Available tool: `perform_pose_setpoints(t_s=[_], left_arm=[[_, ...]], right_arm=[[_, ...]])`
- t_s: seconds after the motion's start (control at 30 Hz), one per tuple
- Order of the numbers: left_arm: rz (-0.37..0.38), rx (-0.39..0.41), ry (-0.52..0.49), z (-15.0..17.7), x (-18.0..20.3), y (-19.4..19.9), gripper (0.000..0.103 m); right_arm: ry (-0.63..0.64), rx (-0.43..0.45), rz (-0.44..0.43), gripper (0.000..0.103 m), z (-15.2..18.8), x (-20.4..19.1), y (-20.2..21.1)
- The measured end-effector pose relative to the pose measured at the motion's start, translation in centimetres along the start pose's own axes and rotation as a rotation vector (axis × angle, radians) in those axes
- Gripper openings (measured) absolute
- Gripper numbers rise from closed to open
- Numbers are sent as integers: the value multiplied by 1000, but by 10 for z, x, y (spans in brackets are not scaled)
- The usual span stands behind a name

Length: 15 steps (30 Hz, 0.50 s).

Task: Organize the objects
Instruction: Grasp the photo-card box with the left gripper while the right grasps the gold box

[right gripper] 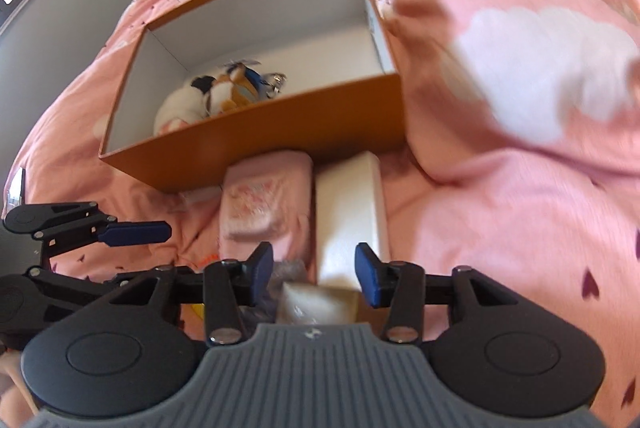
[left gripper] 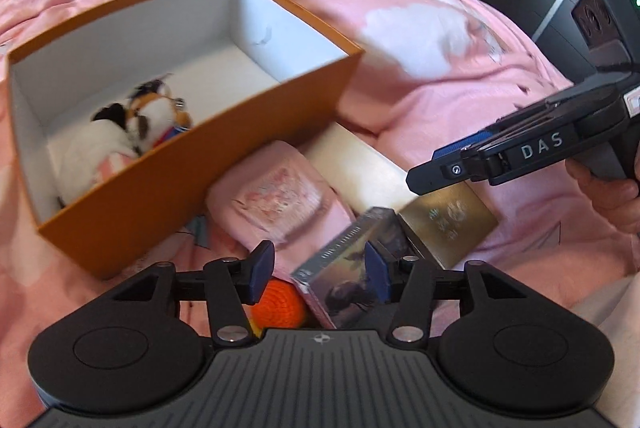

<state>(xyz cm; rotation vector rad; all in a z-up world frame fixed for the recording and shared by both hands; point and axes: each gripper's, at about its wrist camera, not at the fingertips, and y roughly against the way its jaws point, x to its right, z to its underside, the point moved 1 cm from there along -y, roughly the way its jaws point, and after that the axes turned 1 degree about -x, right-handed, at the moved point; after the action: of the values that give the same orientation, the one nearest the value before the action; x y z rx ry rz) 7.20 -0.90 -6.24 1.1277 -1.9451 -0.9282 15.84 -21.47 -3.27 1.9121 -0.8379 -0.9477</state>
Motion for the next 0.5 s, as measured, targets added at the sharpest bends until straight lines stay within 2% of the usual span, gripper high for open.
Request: perform_pose_setpoints(t_s=[0.13,0.23,0.37,0.5], left_arm=[[8,-42,-153,-3,17,-17,65],[11,-73,-225,-9,22,-28,67],[31,-145,-282,-12,23,-43,69],[73,-217,-267,-12,19,-56,70]], right_arm=[[-28,-39,20,54,12,10,-1],[-43,-68,12,57,17,14,-4],[-48,-83,4,63,20,16,-9],[-37,-100,4,66,20,15,-14]])
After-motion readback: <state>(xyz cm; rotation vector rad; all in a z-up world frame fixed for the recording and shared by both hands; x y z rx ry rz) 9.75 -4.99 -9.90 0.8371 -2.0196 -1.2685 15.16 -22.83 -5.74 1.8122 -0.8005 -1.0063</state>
